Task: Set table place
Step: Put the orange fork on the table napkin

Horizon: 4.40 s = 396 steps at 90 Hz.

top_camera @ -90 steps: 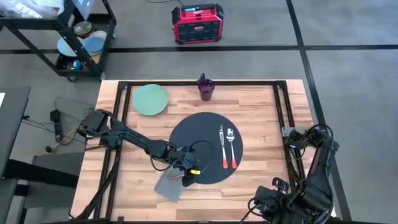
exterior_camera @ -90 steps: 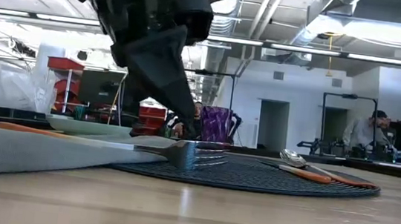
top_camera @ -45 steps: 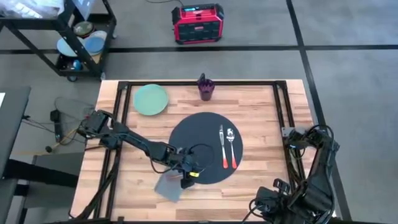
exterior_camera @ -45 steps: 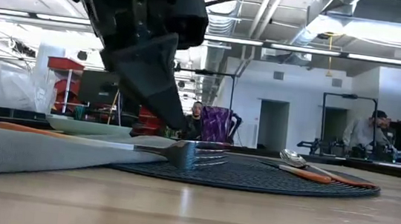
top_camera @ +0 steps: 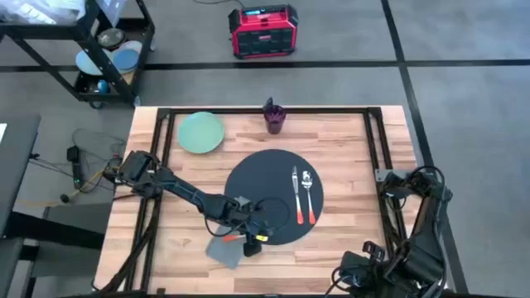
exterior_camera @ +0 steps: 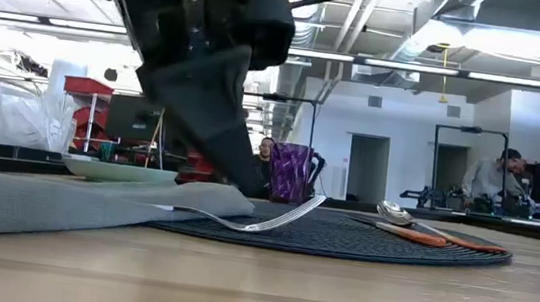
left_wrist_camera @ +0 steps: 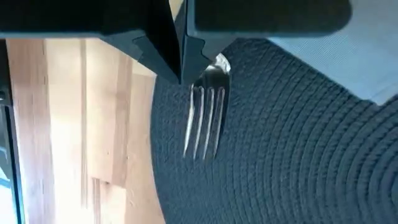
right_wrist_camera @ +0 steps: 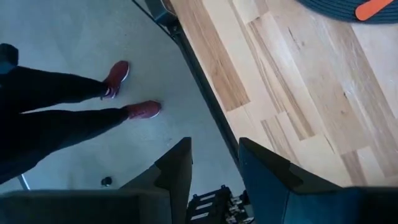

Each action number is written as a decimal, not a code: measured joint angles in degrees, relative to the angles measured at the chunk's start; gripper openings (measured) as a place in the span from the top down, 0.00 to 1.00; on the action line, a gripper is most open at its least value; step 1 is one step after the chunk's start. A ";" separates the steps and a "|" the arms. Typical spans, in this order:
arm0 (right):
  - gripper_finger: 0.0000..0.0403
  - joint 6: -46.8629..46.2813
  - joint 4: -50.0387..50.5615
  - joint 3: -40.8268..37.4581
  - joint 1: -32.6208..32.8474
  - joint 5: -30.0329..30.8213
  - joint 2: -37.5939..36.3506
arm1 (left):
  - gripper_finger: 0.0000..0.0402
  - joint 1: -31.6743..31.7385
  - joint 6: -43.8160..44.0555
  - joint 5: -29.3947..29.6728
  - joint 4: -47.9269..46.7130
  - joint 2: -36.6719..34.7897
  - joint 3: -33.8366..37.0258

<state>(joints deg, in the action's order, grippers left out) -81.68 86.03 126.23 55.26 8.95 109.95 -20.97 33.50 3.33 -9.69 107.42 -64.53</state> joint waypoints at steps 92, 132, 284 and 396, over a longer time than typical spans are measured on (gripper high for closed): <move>0.71 -2.91 0.04 0.02 2.34 0.04 0.00 | 1.00 -0.15 -10.41 -4.81 -11.23 2.11 -3.04; 0.71 -3.82 0.38 0.02 2.34 0.09 0.02 | 1.00 -0.13 -11.12 -5.01 -12.57 2.47 -3.24; 0.71 -5.45 0.55 0.04 1.60 0.09 0.02 | 0.79 0.94 -16.45 -3.43 -26.24 3.23 -11.96; 0.71 -5.45 0.23 0.04 1.60 -0.04 0.02 | 0.98 0.31 -15.30 -6.34 -26.23 6.84 -13.88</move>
<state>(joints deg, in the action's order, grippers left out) -87.13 86.26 126.28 56.86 8.91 109.97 -20.67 18.20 -3.01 -35.93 114.26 -78.40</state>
